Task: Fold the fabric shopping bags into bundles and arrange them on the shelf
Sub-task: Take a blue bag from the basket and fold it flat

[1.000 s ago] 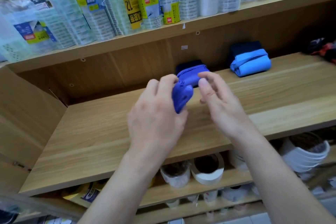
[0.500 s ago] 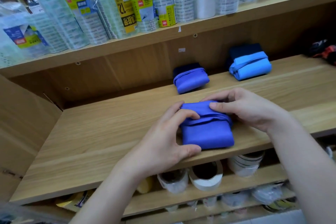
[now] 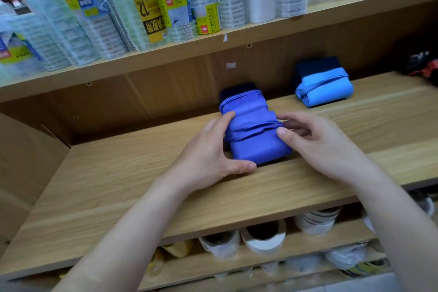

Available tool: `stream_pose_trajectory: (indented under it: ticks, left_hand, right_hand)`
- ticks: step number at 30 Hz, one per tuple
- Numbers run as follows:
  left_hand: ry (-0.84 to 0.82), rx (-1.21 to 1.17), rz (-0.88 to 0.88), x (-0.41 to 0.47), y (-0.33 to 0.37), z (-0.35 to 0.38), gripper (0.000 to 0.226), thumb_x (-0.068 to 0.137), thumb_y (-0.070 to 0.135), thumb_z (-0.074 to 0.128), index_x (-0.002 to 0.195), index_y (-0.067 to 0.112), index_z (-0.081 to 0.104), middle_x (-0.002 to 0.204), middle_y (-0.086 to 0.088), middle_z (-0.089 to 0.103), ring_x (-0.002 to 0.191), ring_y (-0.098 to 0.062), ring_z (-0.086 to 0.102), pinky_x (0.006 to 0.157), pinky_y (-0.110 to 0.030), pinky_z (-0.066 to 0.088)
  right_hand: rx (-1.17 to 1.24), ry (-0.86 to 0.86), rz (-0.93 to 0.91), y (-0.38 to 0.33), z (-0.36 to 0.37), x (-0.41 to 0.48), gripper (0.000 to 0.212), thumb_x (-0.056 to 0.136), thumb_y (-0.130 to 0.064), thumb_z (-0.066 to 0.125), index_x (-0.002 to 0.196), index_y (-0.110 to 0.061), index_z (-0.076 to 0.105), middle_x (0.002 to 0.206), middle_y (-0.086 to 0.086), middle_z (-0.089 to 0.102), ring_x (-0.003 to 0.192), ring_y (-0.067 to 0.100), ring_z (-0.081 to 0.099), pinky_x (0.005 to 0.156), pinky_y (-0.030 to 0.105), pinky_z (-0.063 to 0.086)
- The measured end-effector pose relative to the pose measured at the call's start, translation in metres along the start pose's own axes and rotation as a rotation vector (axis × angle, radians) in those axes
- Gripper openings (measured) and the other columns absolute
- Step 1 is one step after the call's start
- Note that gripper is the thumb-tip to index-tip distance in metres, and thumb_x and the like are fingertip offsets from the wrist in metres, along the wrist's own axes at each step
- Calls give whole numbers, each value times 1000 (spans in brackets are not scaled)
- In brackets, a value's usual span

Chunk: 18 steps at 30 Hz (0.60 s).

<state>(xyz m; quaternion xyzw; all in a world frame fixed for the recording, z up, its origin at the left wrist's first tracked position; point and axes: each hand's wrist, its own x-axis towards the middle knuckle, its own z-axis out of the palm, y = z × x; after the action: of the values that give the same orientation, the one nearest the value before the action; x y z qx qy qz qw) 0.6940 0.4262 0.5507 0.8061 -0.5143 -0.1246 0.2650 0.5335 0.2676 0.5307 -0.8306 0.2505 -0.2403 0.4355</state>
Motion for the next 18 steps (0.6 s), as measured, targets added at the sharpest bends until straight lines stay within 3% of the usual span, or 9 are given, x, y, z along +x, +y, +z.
stream_pose_trajectory:
  ticks: [3, 7, 13, 16, 18]
  left_hand:
    - [73, -140, -22, 5, 0, 3, 98, 64, 41, 88, 144, 29, 33, 128, 19, 44, 96, 2, 57, 82, -4, 41]
    - [132, -181, -21, 10, 1, 7, 94, 64, 35, 90, 141, 29, 37, 128, 19, 43, 91, 4, 57, 72, 0, 40]
    - [157, -184, -16, 10, -4, 9, 92, 67, 35, 87, 143, 33, 36, 137, 15, 43, 95, 0, 57, 77, -4, 39]
    - [172, -150, -5, 6, -5, 9, 85, 71, 39, 84, 142, 34, 37, 142, 14, 41, 102, -6, 56, 87, -16, 38]
    - [224, -112, 25, 1, -6, 8, 73, 77, 36, 79, 140, 30, 43, 137, 14, 43, 102, -5, 55, 87, -15, 37]
  right_hand:
    - [-94, 87, -21, 3, 1, -5, 38, 89, -34, 67, 126, -28, 63, 99, -15, 66, 91, -5, 62, 85, 19, 49]
    - [-147, 179, -37, 3, 7, -2, 32, 88, -32, 70, 118, -25, 65, 94, -14, 66, 84, -5, 62, 81, 24, 52]
    - [-181, 153, -77, 4, 10, -3, 35, 95, -27, 62, 128, -19, 62, 101, -9, 67, 93, 3, 62, 87, 14, 46]
    - [-186, 179, -76, 1, 7, -16, 35, 96, -28, 58, 131, -23, 60, 110, -7, 66, 99, 5, 61, 91, 24, 48]
    - [-195, 237, -82, -1, 3, -31, 32, 97, -29, 56, 128, -24, 61, 104, -11, 65, 94, 1, 59, 86, 19, 46]
